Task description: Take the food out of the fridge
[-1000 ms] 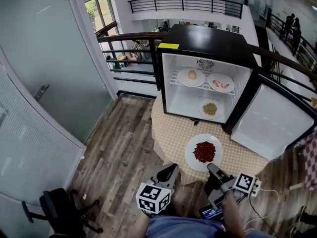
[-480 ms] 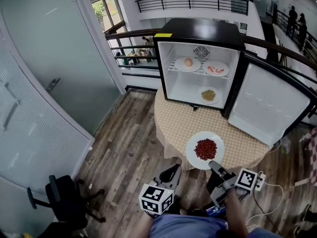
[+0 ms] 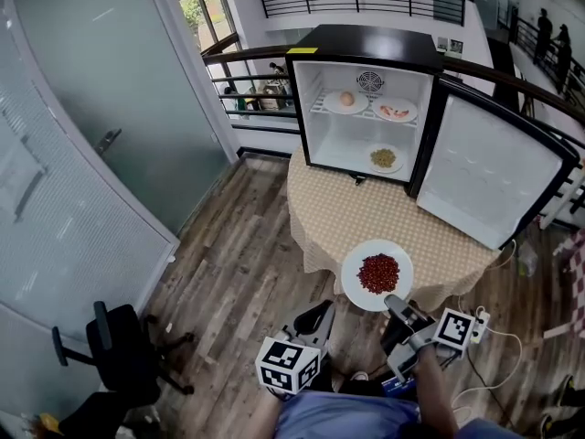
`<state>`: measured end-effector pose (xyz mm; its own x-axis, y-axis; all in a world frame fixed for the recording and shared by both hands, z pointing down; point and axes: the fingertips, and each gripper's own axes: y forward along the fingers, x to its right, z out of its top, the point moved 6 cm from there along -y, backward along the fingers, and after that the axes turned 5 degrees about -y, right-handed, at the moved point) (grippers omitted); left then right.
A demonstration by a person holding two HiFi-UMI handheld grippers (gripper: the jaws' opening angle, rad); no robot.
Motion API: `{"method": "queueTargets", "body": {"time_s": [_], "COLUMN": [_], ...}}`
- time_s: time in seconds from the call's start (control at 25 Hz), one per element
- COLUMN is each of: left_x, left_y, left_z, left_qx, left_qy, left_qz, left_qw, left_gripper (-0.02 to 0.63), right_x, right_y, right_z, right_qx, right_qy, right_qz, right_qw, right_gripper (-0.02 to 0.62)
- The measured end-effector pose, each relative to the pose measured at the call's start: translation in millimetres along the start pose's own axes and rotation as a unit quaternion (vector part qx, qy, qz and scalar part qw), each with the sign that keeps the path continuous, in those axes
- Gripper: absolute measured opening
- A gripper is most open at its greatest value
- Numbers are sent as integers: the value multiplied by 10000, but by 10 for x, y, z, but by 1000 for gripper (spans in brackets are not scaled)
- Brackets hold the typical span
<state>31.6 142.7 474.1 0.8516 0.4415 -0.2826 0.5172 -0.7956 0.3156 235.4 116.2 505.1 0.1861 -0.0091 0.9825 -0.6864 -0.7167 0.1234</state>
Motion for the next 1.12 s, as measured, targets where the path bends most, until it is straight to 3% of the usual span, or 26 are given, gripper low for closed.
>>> {"method": "queueTargets", "body": {"time_s": [0.44,1.12], "left_x": [269,345], "left_y": [-246,-365], "left_z": [-143,-212], "left_qx": [-17,41], "left_qy": [37,64], "left_qz": [55,73], "left_qw": [10000,9999], "left_gripper": [18,18], "right_x": [-42,-41], "right_y": [-269,-379], "right_z": [-139,-241], "right_qx": [-65,-68], "right_qy": [-54,-158], "right_qz": [116,184], "right_qw": [9999,9997], "right_gripper": [25,25]}}
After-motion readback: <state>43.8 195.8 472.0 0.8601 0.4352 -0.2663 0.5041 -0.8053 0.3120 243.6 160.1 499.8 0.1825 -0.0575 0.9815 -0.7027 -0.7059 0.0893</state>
